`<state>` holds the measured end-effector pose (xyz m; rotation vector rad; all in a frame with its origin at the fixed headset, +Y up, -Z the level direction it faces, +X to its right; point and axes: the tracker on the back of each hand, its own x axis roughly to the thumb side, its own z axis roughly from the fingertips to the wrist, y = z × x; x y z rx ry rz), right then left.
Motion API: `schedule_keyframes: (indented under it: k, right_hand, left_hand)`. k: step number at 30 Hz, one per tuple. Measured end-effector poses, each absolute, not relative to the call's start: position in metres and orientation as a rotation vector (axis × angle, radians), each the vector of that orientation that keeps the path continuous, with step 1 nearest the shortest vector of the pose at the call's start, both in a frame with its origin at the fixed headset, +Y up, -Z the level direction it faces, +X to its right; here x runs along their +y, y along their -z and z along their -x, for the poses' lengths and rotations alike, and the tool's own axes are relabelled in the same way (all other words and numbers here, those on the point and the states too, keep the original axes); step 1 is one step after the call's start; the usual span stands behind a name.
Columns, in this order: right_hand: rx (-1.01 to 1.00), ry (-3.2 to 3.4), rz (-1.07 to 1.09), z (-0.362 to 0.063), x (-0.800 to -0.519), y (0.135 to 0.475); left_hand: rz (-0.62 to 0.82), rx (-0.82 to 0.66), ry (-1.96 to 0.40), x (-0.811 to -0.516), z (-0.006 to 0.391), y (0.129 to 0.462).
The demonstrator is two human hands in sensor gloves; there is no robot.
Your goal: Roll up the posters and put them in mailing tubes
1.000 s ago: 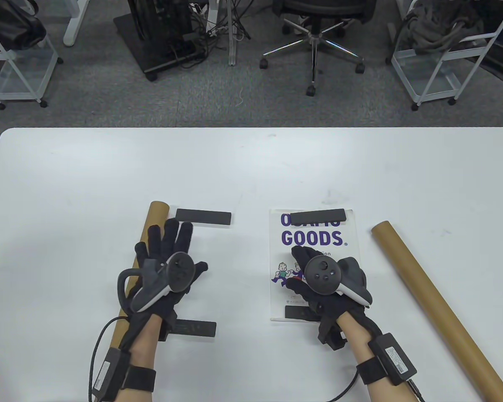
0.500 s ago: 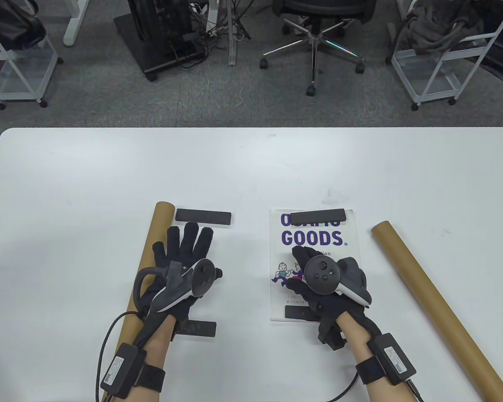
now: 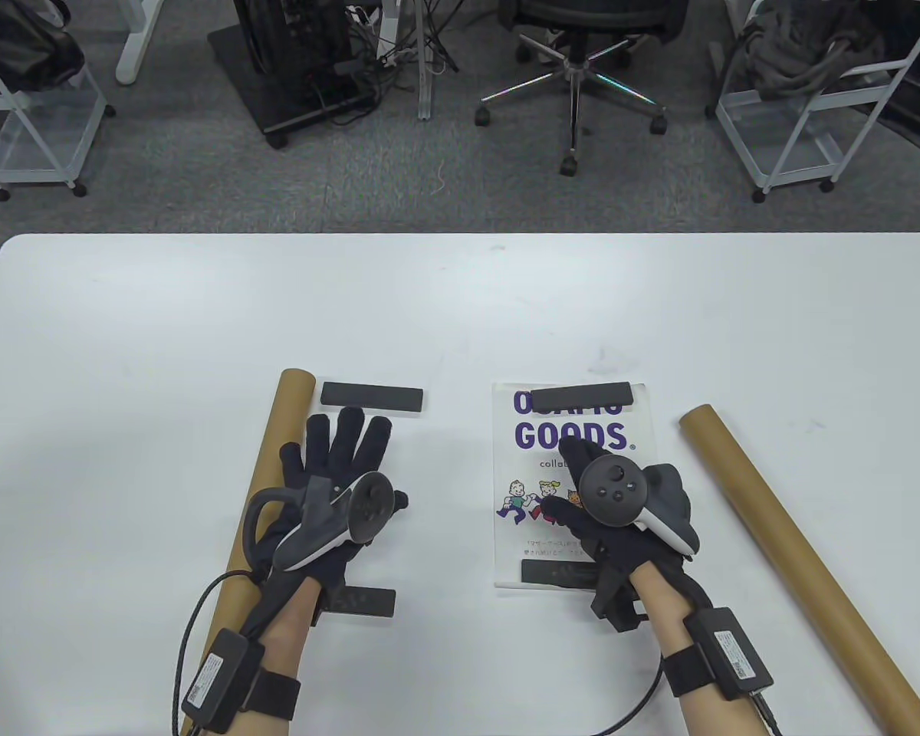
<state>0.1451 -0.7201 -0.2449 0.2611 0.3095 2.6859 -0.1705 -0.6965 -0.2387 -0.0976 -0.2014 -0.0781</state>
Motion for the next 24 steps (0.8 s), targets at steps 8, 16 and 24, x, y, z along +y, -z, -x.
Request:
schedule_keyframes:
  k: [8,16,24]
  right_hand:
    - [0.283,-2.819,-0.183,-0.158,-0.7,0.254]
    - [0.282,-3.02,0.055,-0.189,-0.691,0.269]
    - [0.406,-3.017,0.377,-0.243,-0.706,0.268]
  left_hand:
    - [0.12,-0.176,0.038,-0.698,0.18,0.242]
    - [0.097,-0.188,0.01,-0.693,0.179,0.24]
    - [0.099,-0.205,0.021,-0.693,0.175,0.239]
